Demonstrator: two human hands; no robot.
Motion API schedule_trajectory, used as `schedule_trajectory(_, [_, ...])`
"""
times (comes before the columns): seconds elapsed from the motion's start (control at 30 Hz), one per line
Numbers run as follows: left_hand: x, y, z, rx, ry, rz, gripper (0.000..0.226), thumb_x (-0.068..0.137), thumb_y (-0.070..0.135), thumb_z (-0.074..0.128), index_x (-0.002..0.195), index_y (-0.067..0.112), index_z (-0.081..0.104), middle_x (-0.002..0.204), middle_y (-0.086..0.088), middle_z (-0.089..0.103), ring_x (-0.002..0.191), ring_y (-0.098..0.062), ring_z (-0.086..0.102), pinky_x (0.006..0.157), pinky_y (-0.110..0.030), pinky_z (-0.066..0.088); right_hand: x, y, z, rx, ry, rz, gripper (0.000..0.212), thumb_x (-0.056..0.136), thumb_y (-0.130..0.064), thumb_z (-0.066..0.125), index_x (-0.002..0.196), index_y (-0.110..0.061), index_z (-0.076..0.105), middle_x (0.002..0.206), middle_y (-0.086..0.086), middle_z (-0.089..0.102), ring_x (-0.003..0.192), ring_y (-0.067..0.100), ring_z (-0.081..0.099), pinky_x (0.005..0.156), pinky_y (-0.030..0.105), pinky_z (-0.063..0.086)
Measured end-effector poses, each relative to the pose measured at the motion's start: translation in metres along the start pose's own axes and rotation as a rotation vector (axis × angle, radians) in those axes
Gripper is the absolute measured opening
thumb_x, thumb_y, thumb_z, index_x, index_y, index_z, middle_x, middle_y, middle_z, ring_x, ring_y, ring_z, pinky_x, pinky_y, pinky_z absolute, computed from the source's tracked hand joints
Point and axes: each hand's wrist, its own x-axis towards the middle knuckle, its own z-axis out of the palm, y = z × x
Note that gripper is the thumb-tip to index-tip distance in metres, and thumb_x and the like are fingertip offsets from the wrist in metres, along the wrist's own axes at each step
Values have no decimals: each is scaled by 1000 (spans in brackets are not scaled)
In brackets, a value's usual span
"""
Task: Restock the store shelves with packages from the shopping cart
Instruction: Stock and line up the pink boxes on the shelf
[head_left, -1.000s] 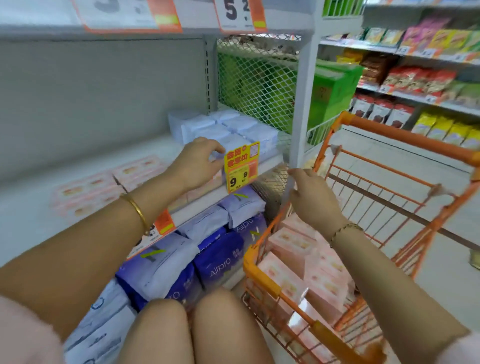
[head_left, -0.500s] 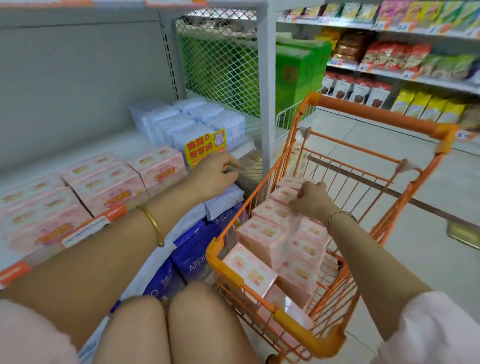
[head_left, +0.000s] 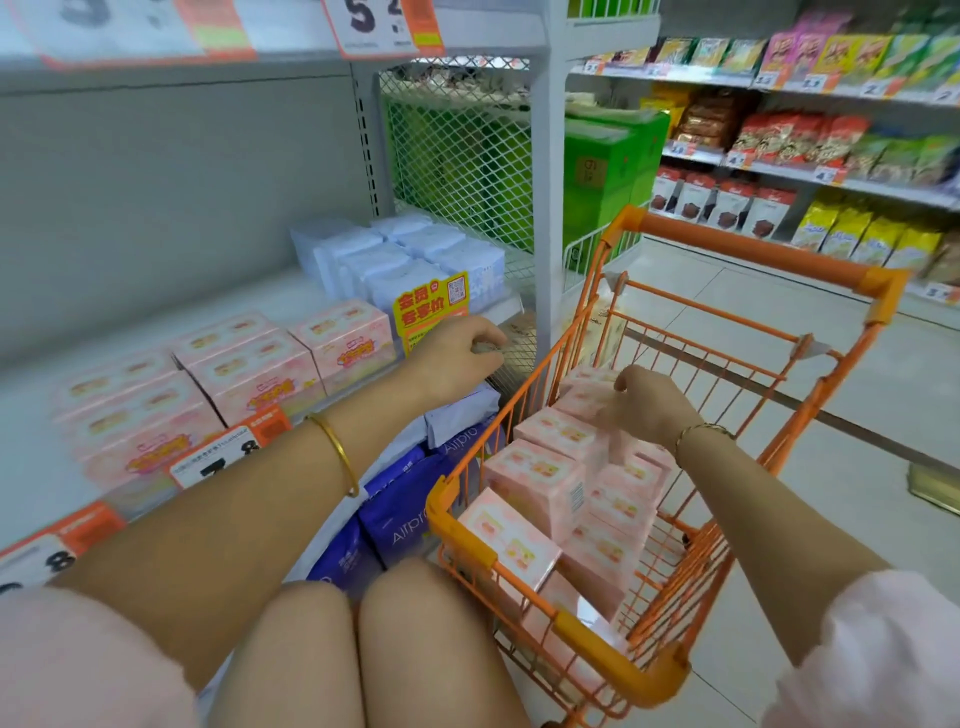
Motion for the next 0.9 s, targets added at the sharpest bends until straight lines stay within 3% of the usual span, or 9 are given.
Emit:
schedule_trajectory(0.13, [-3, 2, -9, -105, 23, -47, 25, 93, 12, 53, 117, 8, 60, 119, -9, 56, 110, -22, 54, 96, -35, 44, -16, -17, -37, 168, 287, -103, 50, 79, -36, 66, 113, -3, 49, 98, 11, 58, 87, 28, 56, 76, 41, 52])
schedule_trajectory(0.33, [-11, 19, -22, -686, 63, -339, 16, 95, 25, 52, 103, 12, 49, 106, -14, 52, 87, -26, 64, 72, -42, 58, -41, -56, -60, 618, 324, -234, 43, 81, -30, 62, 114, -6, 48, 81, 12, 66, 71, 24, 60, 66, 37, 52])
schedule_trajectory(0.43, [-13, 21, -31, -973, 17, -450, 44, 87, 44, 60, 113, 10, 48, 98, -10, 61, 81, -28, 68, 70, -50, 58, -57, -91, -41, 600, 448, -360, 46, 76, -31, 69, 110, -12, 46, 86, 0, 55, 73, 15, 52, 59, 20, 37])
schedule_trajectory(0.53, [-16, 11, -43, -1035, 157, -426, 69, 73, 45, 74, 123, 11, 40, 102, -13, 65, 82, -28, 69, 73, -57, 55, -73, -127, -22, 549, 497, -595, 51, 73, -38, 73, 112, -12, 53, 98, -6, 52, 90, 11, 51, 73, 19, 39])
schedule_trajectory(0.6, [-18, -5, -60, -1059, 236, -360, 80, 68, 33, 80, 131, 9, 38, 116, -16, 64, 90, -28, 70, 69, -49, 58, -75, -142, -18, 737, 345, -674, 32, 82, -36, 64, 107, -19, 54, 95, -9, 55, 87, 7, 54, 77, 23, 47])
schedule_trajectory(0.67, [-20, -22, -82, -1071, 213, -322, 79, 68, 23, 81, 134, 9, 39, 119, -16, 64, 87, -24, 70, 69, -41, 58, -70, -155, -18, 983, 92, -581, 22, 91, -28, 58, 111, -19, 54, 95, -2, 57, 85, 13, 58, 79, 38, 55])
schedule_trajectory(0.73, [-25, -34, -101, -1016, 123, -324, 78, 66, 26, 80, 133, 11, 43, 113, -14, 66, 84, -22, 69, 77, -41, 57, -62, -170, -18, 1023, -135, -451, 29, 94, -30, 54, 120, -20, 49, 97, 3, 59, 86, 20, 62, 76, 43, 55])
schedule_trajectory(0.8, [-26, -42, -115, -1002, 61, -286, 52, 79, 24, 70, 124, 6, 53, 105, -14, 66, 77, -19, 69, 70, -34, 58, -54, -184, -18, 1114, -332, -378, 35, 92, -31, 56, 123, -26, 42, 99, 4, 61, 80, 21, 65, 70, 41, 56])
schedule_trajectory(0.9, [-22, -53, -133, -899, 96, -260, 37, 88, 29, 58, 114, 2, 59, 104, -16, 66, 78, -19, 67, 68, -28, 56, -46, -205, -15, 1333, -412, -359, 49, 92, -15, 58, 132, -21, 31, 92, 5, 63, 71, 21, 63, 57, 33, 58])
